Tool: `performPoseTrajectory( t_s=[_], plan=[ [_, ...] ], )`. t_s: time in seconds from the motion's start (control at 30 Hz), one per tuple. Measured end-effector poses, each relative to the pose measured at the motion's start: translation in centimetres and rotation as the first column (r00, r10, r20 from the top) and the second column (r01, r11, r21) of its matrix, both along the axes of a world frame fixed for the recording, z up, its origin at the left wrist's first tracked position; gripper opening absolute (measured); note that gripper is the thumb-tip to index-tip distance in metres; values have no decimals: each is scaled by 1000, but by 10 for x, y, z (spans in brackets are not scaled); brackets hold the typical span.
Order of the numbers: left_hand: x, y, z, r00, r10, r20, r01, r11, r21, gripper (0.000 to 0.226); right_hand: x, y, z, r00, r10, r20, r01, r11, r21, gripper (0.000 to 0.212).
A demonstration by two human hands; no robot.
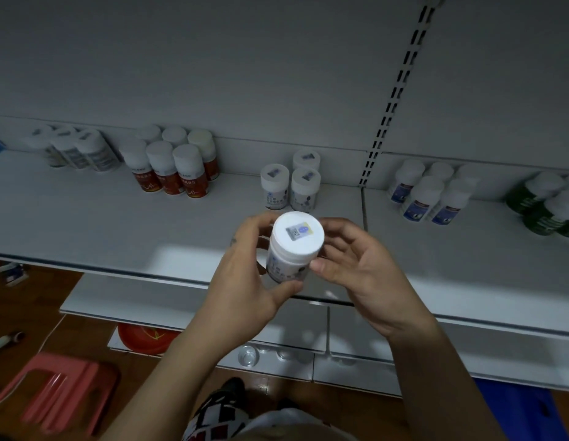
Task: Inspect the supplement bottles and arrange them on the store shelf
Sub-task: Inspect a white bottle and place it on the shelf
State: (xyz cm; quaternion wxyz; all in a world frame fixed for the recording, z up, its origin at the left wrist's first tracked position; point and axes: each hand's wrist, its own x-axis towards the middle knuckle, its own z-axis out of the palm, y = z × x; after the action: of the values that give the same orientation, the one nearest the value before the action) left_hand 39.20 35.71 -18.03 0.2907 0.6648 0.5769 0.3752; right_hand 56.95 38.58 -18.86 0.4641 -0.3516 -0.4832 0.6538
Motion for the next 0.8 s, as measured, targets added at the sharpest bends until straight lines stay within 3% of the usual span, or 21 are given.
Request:
performPoseTrajectory(
  t_s=[0.13, 0.27, 0.4, 0.57, 0.63, 0.8],
  plan=[
    [-14, 4, -1, 999, -46, 4, 46, 999, -19, 77, -11, 2, 1, 999, -34, 14, 34, 999, -17, 42],
    [-28, 13, 1, 993, -87, 85, 94, 992, -79, 69, -33, 9, 5, 982, -161, 95, 174, 974, -144, 31],
    [-45, 26, 5, 993, -93, 76, 99, 991, -87, 77, -48, 18, 10, 971, -183, 152, 207, 965, -158, 23],
    [-70, 44, 0, 994, -97, 47, 102, 988, -113, 67, -68, 31, 19, 961, -191, 199, 218, 967, -128, 23],
    [-79, 51, -5, 996, -83, 13, 84, 992, -93, 68, -77, 39, 23, 932, -192, 308, 231, 968, -97, 34],
    [-89, 65, -14, 997, -74, -32, 74, 997, -3, 73, -94, 60, 32, 762, -221, 609, 259, 965, 26, 31]
  ],
)
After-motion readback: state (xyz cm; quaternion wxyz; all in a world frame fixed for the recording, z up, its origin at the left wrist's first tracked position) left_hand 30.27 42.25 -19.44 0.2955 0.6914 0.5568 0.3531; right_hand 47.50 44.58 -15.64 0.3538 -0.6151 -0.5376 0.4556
